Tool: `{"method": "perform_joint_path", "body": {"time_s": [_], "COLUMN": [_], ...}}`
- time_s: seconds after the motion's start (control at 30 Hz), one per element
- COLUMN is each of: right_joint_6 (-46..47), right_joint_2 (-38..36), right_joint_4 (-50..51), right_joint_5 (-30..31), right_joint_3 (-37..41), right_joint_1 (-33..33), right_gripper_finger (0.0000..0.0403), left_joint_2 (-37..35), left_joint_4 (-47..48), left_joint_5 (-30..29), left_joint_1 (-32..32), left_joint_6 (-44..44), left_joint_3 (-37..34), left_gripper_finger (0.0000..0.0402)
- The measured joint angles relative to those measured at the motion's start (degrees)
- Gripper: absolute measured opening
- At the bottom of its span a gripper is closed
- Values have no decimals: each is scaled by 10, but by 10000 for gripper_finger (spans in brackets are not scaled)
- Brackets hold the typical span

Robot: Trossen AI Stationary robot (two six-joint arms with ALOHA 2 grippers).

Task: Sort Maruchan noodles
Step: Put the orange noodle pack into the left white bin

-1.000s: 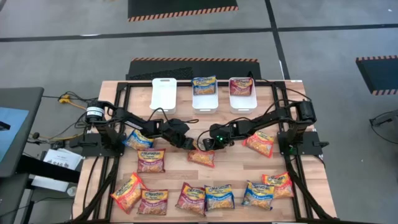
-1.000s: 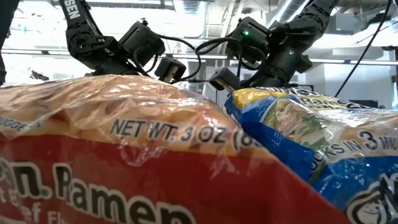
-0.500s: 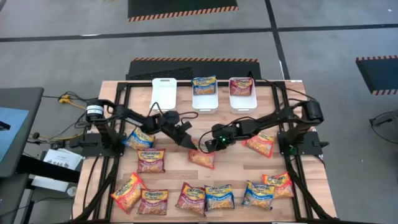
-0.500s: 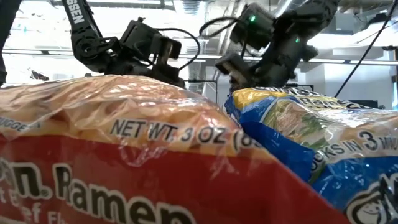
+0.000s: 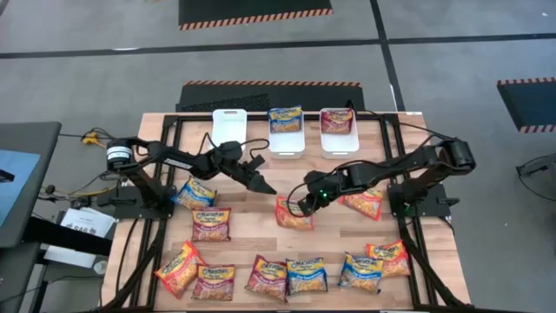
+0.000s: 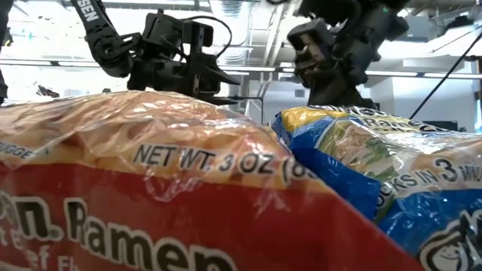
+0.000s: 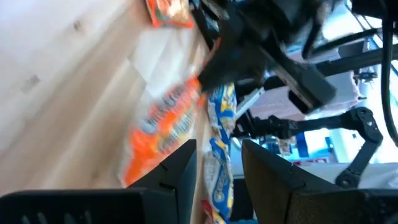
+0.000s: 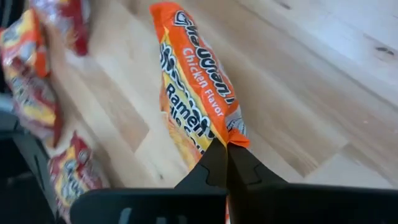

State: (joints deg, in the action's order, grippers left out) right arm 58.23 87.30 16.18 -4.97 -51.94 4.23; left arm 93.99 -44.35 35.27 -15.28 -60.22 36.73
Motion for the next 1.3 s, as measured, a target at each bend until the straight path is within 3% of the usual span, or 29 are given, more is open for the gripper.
{"method": "perform_joint_path", "body": {"time_s": [0.4, 0.7, 0.9, 1.3], "right_joint_6": [-63, -62, -62, -93], "right_joint_2": [2, 2, 2, 2], "right_joint_4": [3, 1, 0, 1], "right_joint_5": [-10, -12, -24, -42], "right_joint_3": [-34, -36, -36, -59], "right_joint_1": [5, 5, 1, -25], "right_gripper_finger": [5, 5, 5, 5], "left_joint_2": [-3, -3, -3, -3], "left_joint_4": [27, 11, 11, 51], "left_joint_5": [1, 4, -8, 4], "left_joint_1": [-6, -6, 5, 5], "left_joint_6": [149, 179, 301, 360], "left_joint_3": [0, 0, 0, 9], "left_gripper_finger": [113, 135, 157, 158]}}
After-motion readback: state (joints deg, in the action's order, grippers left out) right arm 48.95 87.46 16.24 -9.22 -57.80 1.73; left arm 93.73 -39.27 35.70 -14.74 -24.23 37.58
